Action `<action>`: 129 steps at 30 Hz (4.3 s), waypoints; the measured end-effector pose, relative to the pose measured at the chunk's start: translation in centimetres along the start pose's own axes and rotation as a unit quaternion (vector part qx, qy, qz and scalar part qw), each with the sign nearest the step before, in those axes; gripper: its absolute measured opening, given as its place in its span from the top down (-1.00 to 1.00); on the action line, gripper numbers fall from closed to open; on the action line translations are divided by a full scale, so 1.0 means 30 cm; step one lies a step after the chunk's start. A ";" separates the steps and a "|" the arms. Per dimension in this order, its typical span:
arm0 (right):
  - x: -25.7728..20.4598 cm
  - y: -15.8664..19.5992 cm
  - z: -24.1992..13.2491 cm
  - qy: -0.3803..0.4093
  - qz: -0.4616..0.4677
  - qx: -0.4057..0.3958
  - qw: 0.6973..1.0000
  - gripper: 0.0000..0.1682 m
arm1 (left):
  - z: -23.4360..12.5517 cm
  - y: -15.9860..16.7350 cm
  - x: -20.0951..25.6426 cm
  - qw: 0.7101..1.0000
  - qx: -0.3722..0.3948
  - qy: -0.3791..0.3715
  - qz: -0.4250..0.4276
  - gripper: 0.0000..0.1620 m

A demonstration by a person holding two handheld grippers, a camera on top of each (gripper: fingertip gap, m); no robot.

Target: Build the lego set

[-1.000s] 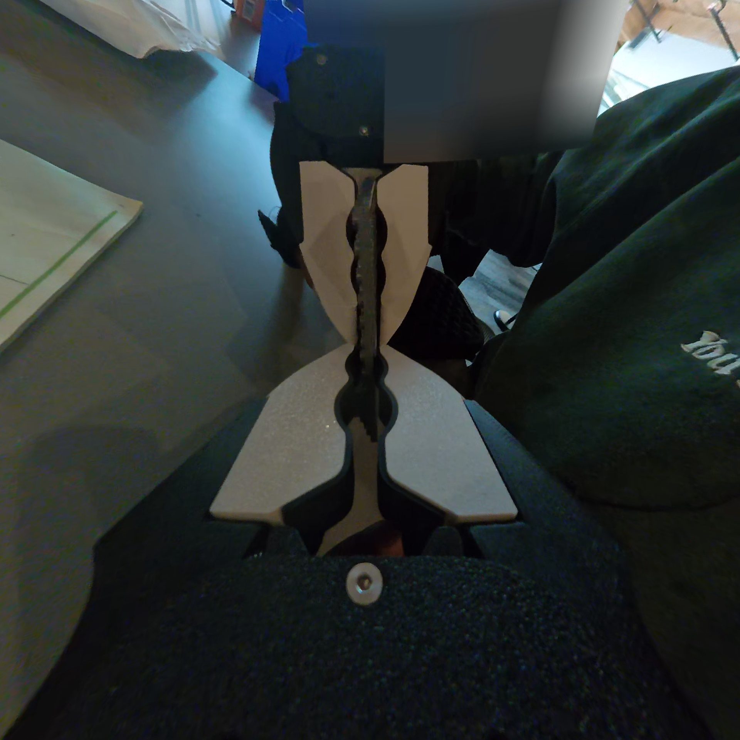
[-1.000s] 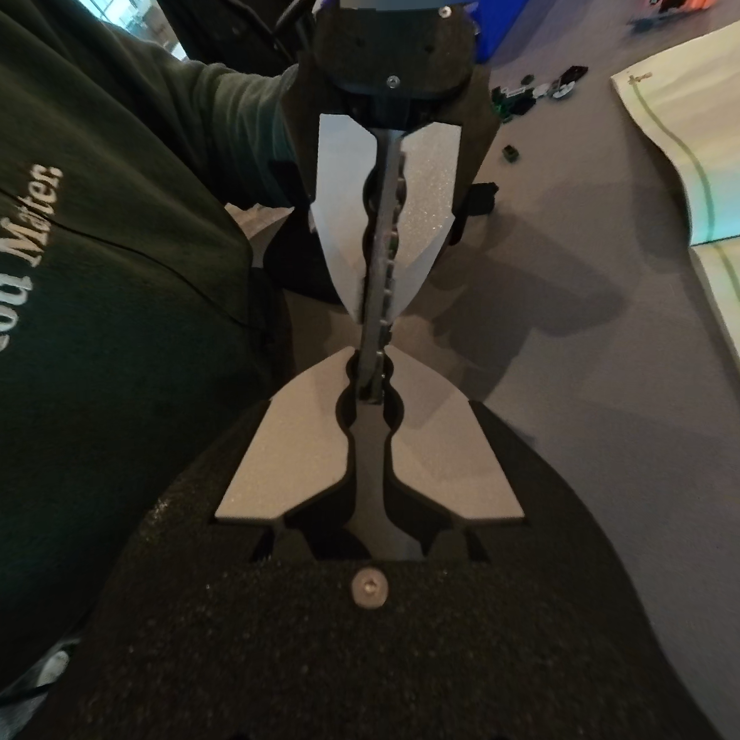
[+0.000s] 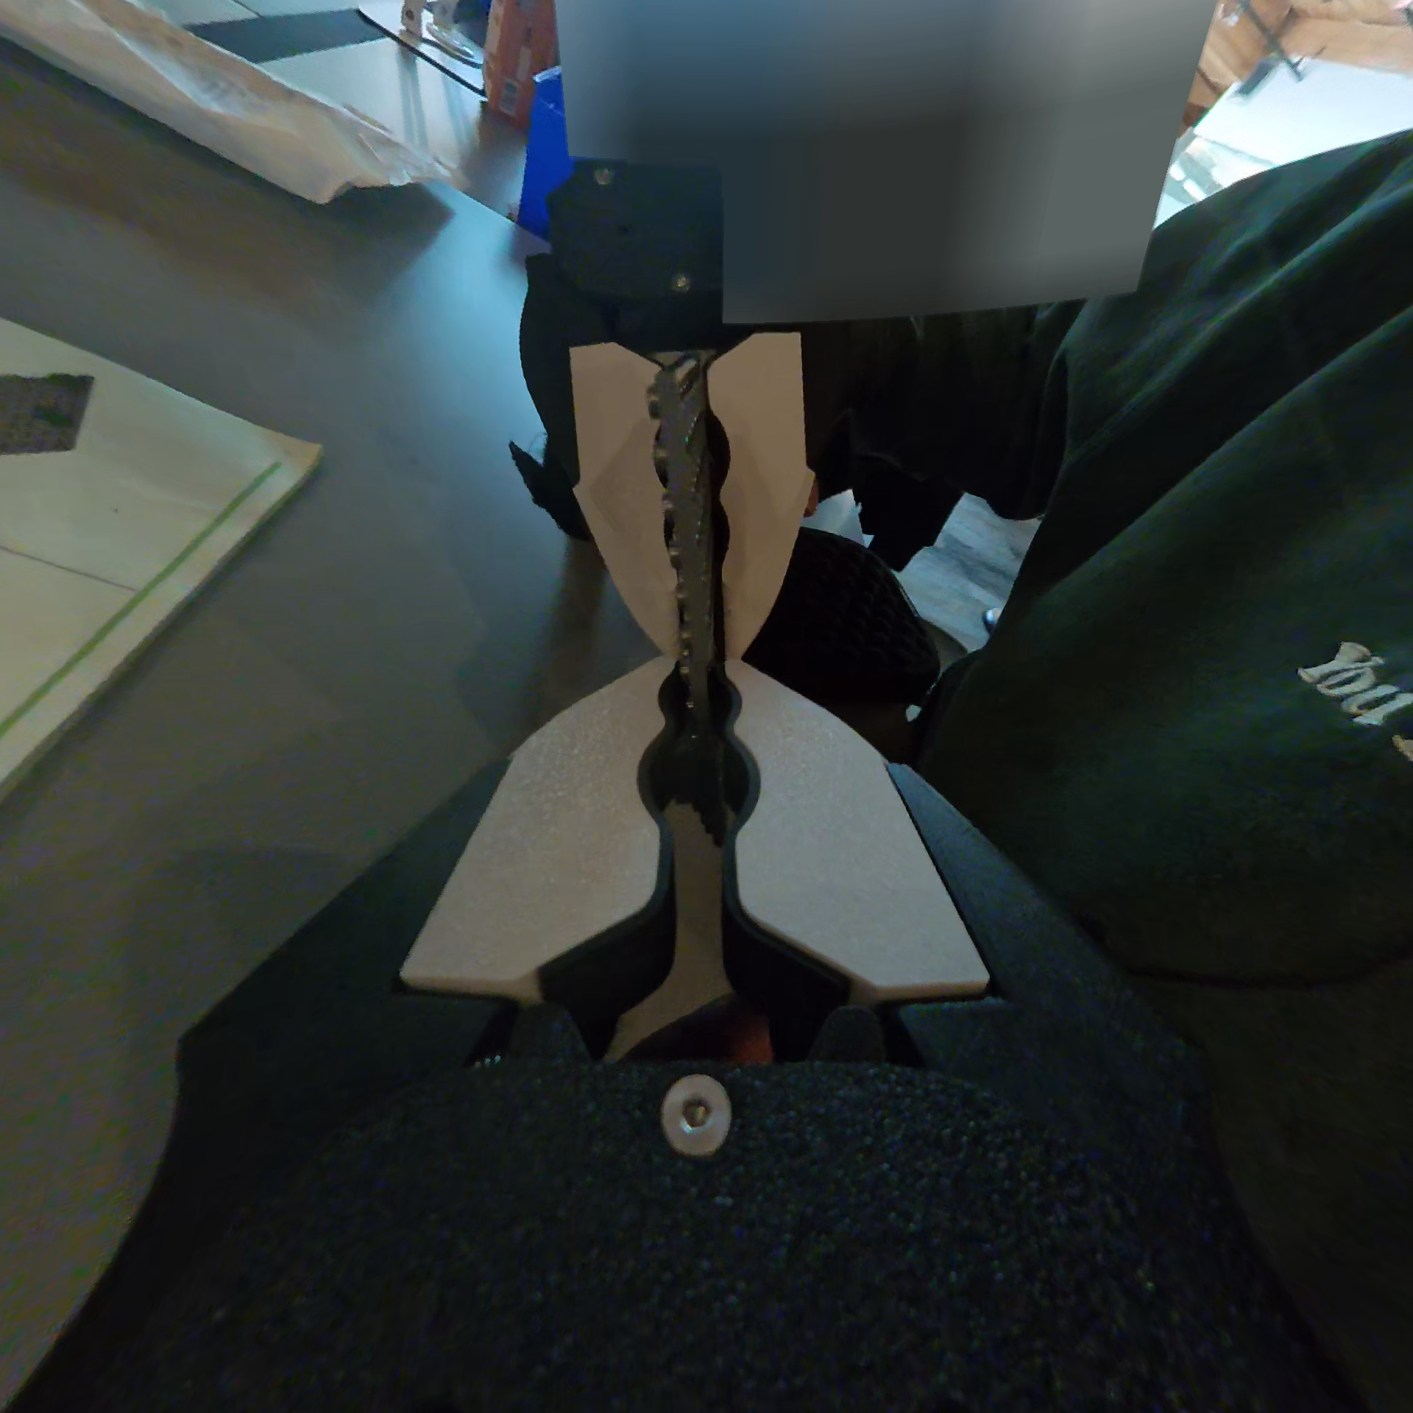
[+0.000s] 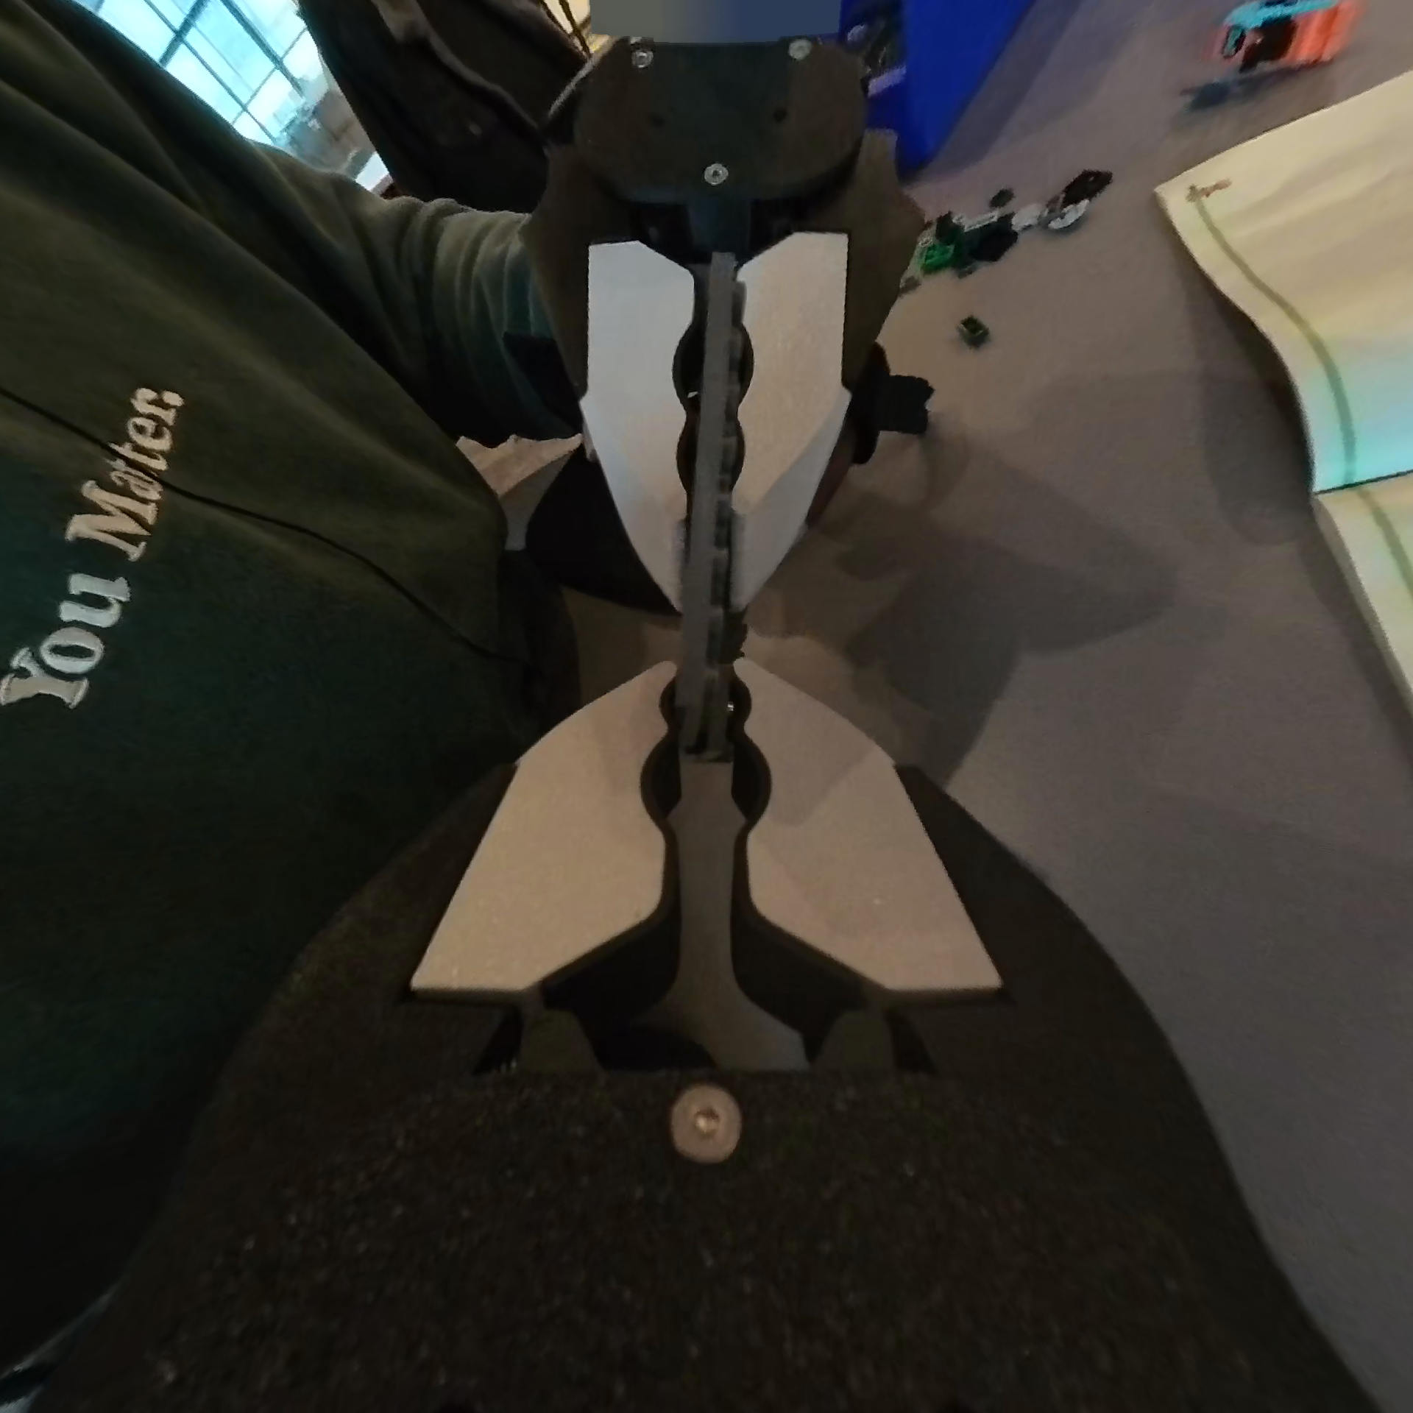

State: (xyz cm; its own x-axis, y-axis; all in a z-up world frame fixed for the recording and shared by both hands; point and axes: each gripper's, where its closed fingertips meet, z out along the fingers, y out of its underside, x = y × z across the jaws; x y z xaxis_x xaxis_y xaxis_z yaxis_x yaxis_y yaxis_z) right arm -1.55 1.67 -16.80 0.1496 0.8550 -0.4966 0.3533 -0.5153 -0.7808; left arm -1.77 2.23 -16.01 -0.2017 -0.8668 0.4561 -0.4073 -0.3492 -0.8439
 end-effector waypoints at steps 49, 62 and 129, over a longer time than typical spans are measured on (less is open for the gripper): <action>-0.024 -0.041 -0.013 -0.002 -0.009 0.032 0.999 0.74 | -0.085 -0.100 0.005 0.992 0.103 0.032 -0.067 0.95; -0.019 -0.071 0.046 0.051 0.028 0.113 0.992 0.77 | -0.155 -0.174 -0.010 0.969 0.211 0.062 -0.110 0.94; 0.009 -0.245 -0.095 0.033 0.016 0.190 0.981 0.93 | -0.146 -0.126 -0.004 0.968 0.189 0.053 -0.154 0.94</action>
State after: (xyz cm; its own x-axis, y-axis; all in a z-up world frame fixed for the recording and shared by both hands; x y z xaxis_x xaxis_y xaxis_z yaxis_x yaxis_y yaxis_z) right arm -1.47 5.87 -10.11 0.2199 0.8330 -0.5078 -0.0201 -0.5165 -0.8560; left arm -4.11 5.22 -11.62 -0.2214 -0.6668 0.7116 -0.1108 -0.7078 -0.6977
